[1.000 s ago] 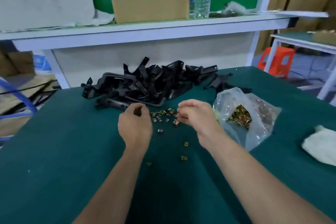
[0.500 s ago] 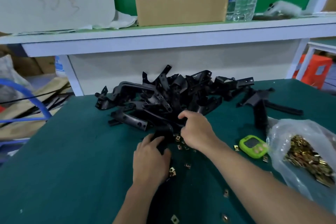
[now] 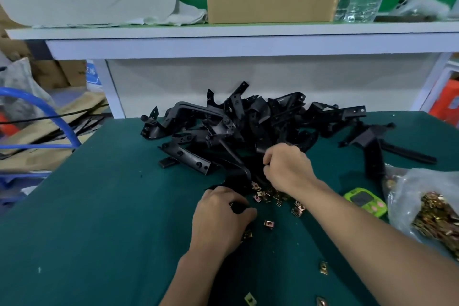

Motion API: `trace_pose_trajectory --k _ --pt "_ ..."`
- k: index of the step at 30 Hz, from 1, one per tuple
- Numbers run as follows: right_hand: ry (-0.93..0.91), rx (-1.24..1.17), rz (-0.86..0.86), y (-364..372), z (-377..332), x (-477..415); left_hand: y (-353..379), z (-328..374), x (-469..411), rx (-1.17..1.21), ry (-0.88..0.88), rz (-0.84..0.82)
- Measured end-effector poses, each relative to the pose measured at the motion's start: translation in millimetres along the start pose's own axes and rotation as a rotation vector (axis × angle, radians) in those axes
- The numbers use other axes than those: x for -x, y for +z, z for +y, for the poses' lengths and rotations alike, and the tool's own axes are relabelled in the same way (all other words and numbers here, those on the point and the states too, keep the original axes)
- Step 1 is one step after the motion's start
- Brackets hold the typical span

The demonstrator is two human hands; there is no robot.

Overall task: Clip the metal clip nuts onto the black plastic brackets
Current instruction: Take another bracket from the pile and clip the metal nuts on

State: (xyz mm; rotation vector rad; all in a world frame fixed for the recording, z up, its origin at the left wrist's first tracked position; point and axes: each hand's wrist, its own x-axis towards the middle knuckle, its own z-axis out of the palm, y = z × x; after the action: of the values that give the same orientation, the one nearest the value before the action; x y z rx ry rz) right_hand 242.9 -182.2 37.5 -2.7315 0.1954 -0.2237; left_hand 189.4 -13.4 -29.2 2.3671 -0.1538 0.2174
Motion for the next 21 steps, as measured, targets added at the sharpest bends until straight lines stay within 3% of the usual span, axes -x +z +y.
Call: trace_pose_trajectory --k 4,8,12,17,21 --pt "-0.004 -0.212 0.282 -11 17 22 -4 3 9 0.079 -0.018 0.085" --pt "0.046 -0.584 0.509 -25 26 64 -7 10 16 0.159 -0.015 0.203" --pt "0.176 -1.114 0.28 -17 39 107 -4 28 27 0.213 0.125 0.175" --pt "0.187 -1.313 -0.025 -23 72 123 -2 37 38 0.277 0.198 0.286" --pt "0.264 -1.545 -0.166 -22 75 119 -4 37 35 0.106 0.231 0.176"
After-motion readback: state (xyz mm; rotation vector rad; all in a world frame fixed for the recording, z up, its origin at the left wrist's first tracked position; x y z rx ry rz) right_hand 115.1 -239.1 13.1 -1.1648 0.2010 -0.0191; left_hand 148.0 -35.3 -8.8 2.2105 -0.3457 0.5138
